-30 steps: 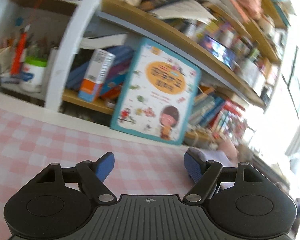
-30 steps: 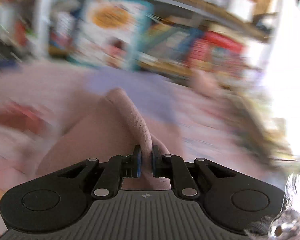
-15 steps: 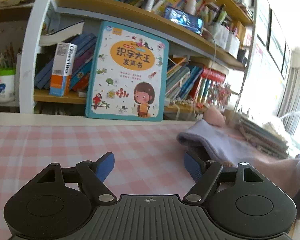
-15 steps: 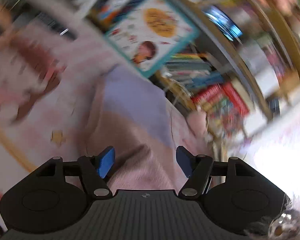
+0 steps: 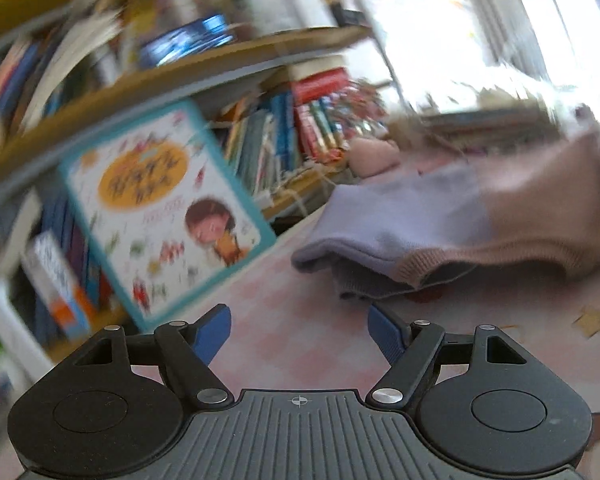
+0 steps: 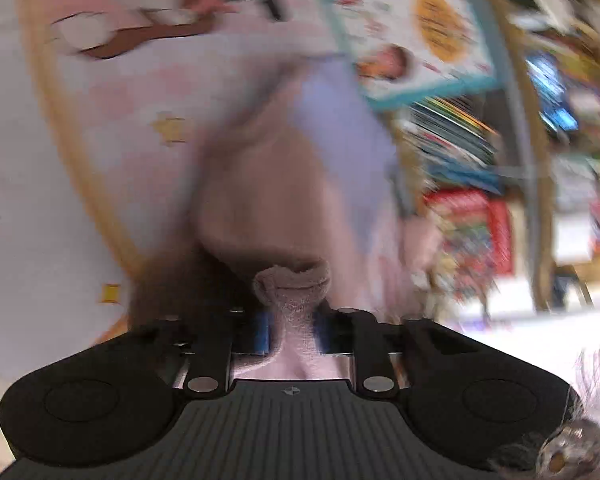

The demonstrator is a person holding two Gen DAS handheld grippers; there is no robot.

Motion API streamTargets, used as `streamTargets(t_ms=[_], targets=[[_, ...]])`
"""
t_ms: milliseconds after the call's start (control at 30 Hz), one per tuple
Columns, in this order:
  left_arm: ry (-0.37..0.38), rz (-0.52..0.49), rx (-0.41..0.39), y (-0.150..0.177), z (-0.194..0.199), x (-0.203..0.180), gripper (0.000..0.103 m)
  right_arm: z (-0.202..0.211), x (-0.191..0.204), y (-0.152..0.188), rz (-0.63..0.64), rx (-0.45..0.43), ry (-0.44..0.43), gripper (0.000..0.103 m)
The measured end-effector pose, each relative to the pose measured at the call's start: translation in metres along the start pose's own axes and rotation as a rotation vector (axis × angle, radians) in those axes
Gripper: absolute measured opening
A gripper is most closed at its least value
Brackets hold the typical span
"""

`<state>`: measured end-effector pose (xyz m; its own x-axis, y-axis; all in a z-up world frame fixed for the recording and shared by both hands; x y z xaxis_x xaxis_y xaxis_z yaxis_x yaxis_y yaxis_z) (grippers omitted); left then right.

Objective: Fold clothes

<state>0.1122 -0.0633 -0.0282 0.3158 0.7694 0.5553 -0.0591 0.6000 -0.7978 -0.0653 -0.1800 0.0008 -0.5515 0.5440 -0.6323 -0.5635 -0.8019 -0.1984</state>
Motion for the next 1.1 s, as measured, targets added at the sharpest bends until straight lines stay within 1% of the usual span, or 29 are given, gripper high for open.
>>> streamTargets(t_ms=[67,100,167,233,300,367,400,433,467,500,533,567,600,667,767,867,967,1033,1100], targets=[[-0.015,-0.088,-0.027,-0.008,-0.010,-0.009,0.077,0.005,-0.014,0.011,-0.120,-0.019,0.046,0.016],[-0.015,-0.116,-0.035,-0.012,-0.017,-0.014,0.077,0.005,-0.017,0.018,-0.159,-0.018,0.053,0.016],[-0.006,-0.156,-0.043,-0.018,-0.028,-0.023,0.077,0.006,-0.023,0.032,-0.237,-0.017,0.068,0.016],[0.011,-0.186,-0.048,-0.021,-0.037,-0.034,0.075,0.002,-0.022,0.043,-0.272,-0.009,0.078,0.016],[0.019,-0.225,-0.056,-0.024,-0.046,-0.045,0.067,-0.003,-0.019,0.053,-0.293,-0.001,0.088,0.016],[0.010,-0.249,-0.066,-0.026,-0.053,-0.053,0.052,-0.007,-0.020,0.062,-0.332,0.001,0.097,0.017],[0.016,-0.239,-0.065,-0.028,-0.056,-0.055,0.048,-0.010,-0.020,0.065,-0.350,-0.001,0.094,0.017],[0.024,-0.225,-0.062,-0.029,-0.058,-0.057,0.039,-0.012,-0.020,0.068,-0.368,-0.003,0.092,0.017],[0.038,-0.206,-0.060,-0.029,-0.059,-0.058,0.029,-0.014,-0.018,0.071,-0.382,-0.008,0.090,0.017],[0.048,-0.183,-0.056,-0.030,-0.060,-0.058,0.026,-0.016,-0.015,0.073,-0.387,-0.014,0.087,0.017],[0.056,-0.157,-0.057,-0.031,-0.059,-0.056,0.018,-0.012,-0.015,0.074,-0.400,-0.033,0.094,0.017],[0.064,-0.131,-0.059,-0.031,-0.057,-0.053,0.012,-0.002,-0.019,0.075,-0.428,-0.069,0.113,0.017],[0.072,-0.106,-0.061,-0.032,-0.056,-0.050,0.012,0.007,-0.024,0.076,-0.456,-0.105,0.132,0.018],[0.083,-0.019,-0.074,-0.036,-0.046,-0.035,0.007,0.027,-0.033,0.079,-0.512,-0.177,0.170,0.016],[0.097,0.119,-0.122,-0.048,-0.020,-0.007,0.007,0.058,-0.046,0.084,-0.594,-0.286,0.227,0.015],[0.095,0.252,-0.230,-0.068,0.025,0.025,0.006,0.089,-0.059,0.089,-0.676,-0.395,0.284,0.014],[0.096,0.411,-0.370,-0.088,0.082,0.067,0.006,0.120,-0.072,0.095,-0.757,-0.505,0.341,0.013],[0.083,0.507,-0.471,-0.096,0.121,0.097,0.006,0.141,-0.081,0.099,-0.811,-0.579,0.379,0.013],[0.068,0.580,-0.579,-0.102,0.160,0.123,0.006,0.180,-0.088,0.096,-0.801,-0.705,0.456,0.013]])
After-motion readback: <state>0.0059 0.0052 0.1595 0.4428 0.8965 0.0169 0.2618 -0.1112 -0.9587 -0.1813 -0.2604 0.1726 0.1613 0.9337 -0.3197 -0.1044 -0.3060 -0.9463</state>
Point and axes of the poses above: each gripper's, at about its wrist camera, not at the fingertips, and z roughly against the way its jaws point, x to its left, y to its underside, the point moved 5 cm from there along -z, roughly the way its jaws point, and after that the axes turned 14 degrees about -y, right-handed, at the moved point
